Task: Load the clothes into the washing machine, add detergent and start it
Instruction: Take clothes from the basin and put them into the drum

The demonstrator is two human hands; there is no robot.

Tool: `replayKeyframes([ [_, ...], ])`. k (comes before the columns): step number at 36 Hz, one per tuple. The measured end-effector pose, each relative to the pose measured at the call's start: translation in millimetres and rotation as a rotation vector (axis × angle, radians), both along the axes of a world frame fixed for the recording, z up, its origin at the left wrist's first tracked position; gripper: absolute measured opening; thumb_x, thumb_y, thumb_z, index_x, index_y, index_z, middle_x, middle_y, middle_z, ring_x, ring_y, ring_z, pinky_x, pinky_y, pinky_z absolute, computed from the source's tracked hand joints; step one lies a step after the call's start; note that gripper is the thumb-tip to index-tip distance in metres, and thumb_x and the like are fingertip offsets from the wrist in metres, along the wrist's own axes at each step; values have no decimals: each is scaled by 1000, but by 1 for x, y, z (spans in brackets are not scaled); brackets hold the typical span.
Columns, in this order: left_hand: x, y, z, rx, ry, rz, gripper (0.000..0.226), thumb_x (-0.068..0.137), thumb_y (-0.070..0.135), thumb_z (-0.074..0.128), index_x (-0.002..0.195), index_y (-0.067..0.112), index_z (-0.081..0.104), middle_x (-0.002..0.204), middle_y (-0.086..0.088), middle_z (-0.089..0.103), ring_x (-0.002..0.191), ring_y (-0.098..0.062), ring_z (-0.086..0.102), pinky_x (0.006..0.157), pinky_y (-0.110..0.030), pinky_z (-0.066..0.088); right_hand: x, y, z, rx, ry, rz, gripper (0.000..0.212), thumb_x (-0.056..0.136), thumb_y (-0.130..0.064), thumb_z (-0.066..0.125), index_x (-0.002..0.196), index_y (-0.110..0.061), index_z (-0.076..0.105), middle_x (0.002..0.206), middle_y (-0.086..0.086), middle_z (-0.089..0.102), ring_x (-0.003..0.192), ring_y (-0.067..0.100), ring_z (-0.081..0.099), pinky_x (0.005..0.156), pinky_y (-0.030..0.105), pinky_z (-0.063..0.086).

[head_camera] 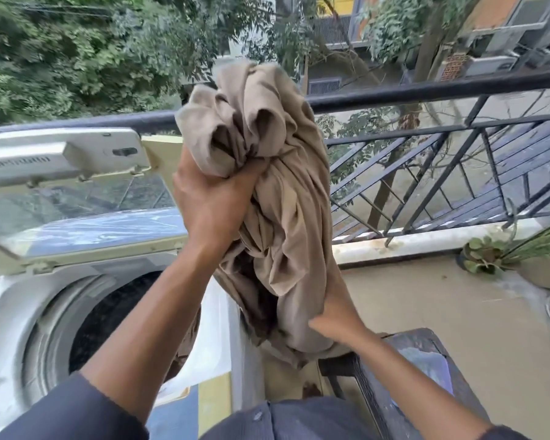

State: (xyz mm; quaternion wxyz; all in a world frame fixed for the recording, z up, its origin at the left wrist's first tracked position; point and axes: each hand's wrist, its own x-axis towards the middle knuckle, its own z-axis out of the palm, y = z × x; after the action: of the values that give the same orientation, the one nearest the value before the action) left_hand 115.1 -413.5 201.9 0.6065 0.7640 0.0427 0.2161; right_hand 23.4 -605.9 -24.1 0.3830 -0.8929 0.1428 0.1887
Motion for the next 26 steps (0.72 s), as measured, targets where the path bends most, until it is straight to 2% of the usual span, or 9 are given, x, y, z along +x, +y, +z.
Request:
replayKeyframes([
  [3,-1,-3,12,-57,-37,2,48,66,40,96,105,44,71,92,33,75,93,11,72,82,-20,58,3,19,-11,29,243,11,154,46,-78,78,164,-26,-5,167,0,25,149,26,38,115,35,41],
  [6,-4,-7,18,-77,-70,2,46,64,42,96,103,45,70,97,30,77,98,6,73,88,-28,61,19,36,-22,58,210,-186,153,42,-95,66,164,-25,7,166,0,31,149,27,38,118,42,39],
  [9,-7,-7,21,-78,-78,7,45,65,42,97,98,49,66,94,37,74,98,9,72,89,-26,60,37,38,-33,-3,142,-289,113,60,-95,52,153,-32,37,145,0,56,129,32,59,102,47,51],
  [12,-5,-2,14,-45,-76,37,54,66,43,98,113,40,70,93,37,73,99,14,70,87,-18,57,40,26,-26,6,130,-291,58,90,-69,50,124,-24,64,119,5,71,110,32,68,85,38,53],
  [14,-4,4,6,29,-71,60,61,68,46,97,122,30,73,89,39,68,92,24,64,79,-8,52,42,9,-35,83,129,-290,32,100,-46,55,119,-22,62,113,8,70,111,31,66,85,36,50],
  [18,-3,15,-6,178,-42,46,66,72,48,95,125,16,72,86,36,59,79,31,56,66,-3,47,37,-26,-22,221,243,-289,28,104,-29,56,127,-14,57,125,13,64,108,28,59,93,44,53],
  [22,-1,25,-16,310,-20,44,75,72,51,95,133,17,67,94,21,72,87,-1,68,73,-25,51,27,-66,8,228,413,-359,35,105,-34,52,131,-11,57,113,20,64,84,32,61,64,42,58],
  [24,0,27,-21,368,-33,31,80,73,48,95,138,14,64,104,0,79,96,-23,71,71,-27,43,31,-85,21,207,349,-388,31,105,-26,46,127,-8,59,102,19,67,78,32,63,62,43,59],
  [26,0,27,-24,425,-24,11,78,74,46,95,135,9,64,104,-12,79,95,-39,70,69,-28,33,37,-98,44,155,269,-403,30,101,-16,41,118,-6,63,101,25,71,80,36,69,68,58,62],
])
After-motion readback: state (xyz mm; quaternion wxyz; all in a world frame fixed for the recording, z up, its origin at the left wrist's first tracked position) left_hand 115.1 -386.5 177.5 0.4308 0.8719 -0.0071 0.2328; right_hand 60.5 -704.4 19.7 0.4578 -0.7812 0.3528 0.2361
